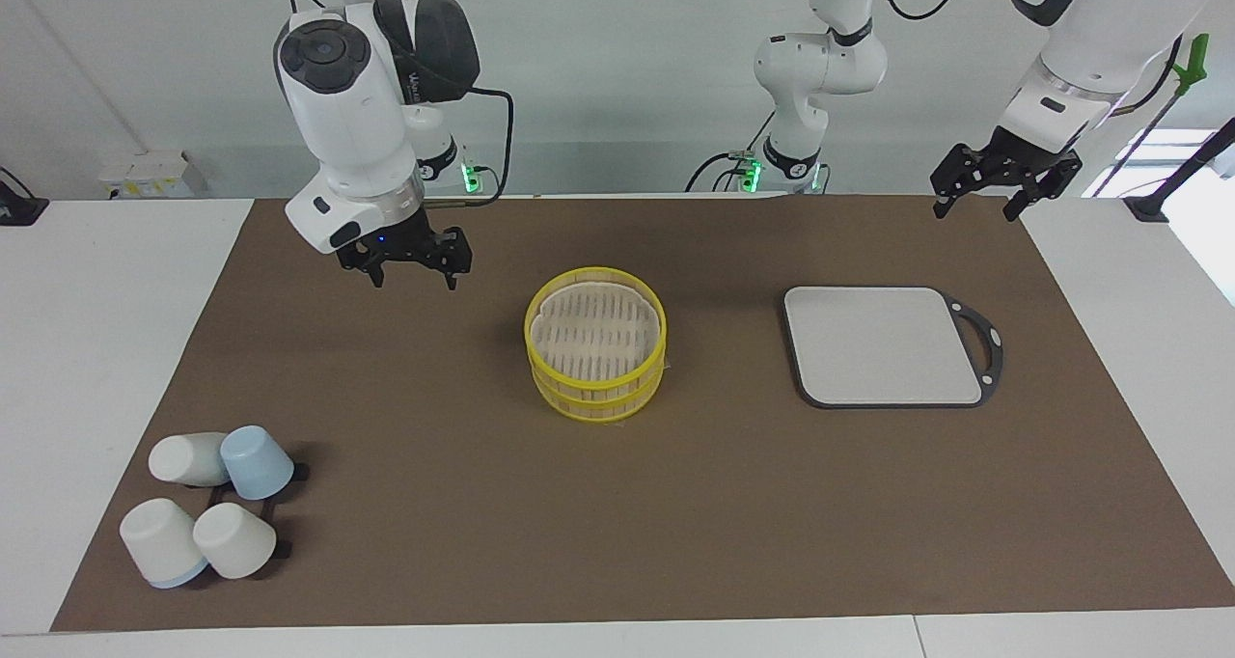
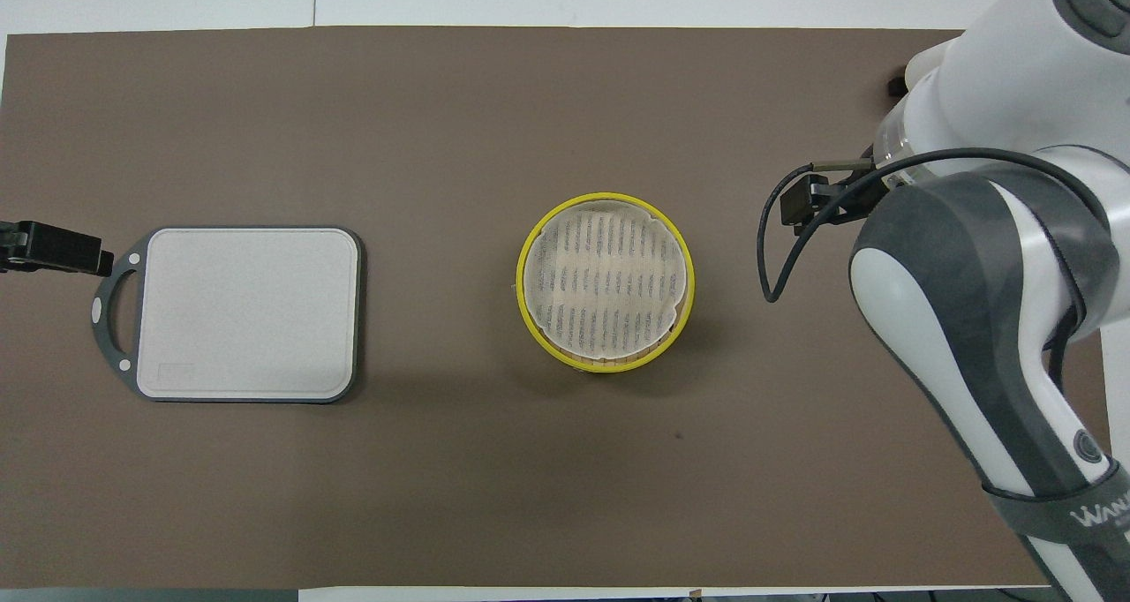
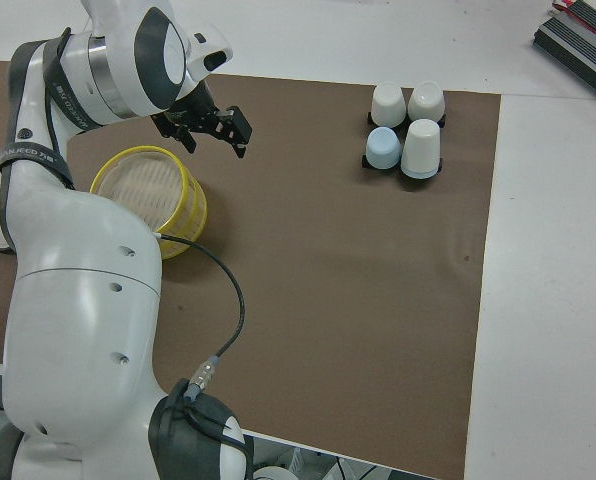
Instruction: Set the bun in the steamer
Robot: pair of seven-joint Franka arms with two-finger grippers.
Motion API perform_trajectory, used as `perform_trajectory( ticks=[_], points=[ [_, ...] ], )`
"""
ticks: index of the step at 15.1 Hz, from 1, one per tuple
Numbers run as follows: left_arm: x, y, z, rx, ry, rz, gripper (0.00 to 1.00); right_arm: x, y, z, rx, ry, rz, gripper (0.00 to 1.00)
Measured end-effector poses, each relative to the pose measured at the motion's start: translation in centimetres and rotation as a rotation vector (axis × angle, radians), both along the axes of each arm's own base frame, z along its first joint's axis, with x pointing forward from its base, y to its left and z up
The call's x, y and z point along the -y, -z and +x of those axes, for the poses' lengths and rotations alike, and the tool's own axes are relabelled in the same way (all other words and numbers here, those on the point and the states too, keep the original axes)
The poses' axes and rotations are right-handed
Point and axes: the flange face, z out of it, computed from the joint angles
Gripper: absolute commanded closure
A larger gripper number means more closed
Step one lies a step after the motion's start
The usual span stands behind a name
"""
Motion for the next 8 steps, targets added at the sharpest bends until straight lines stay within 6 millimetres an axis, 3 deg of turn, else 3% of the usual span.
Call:
perform_trajectory(
  ticks=[5,8],
  points=[
    [0.0,0.7,0.1,0.001,0.0,0.0,0.0,-0.5,-2.8,-4.0,0.019,-0.035,0.01,0.0],
    [0.0,1.1,0.1,-0.003,0.001,-0.001,0.0,2.3,-3.0,-4.3,0.011,-0.128,0.015,0.0]
  ],
)
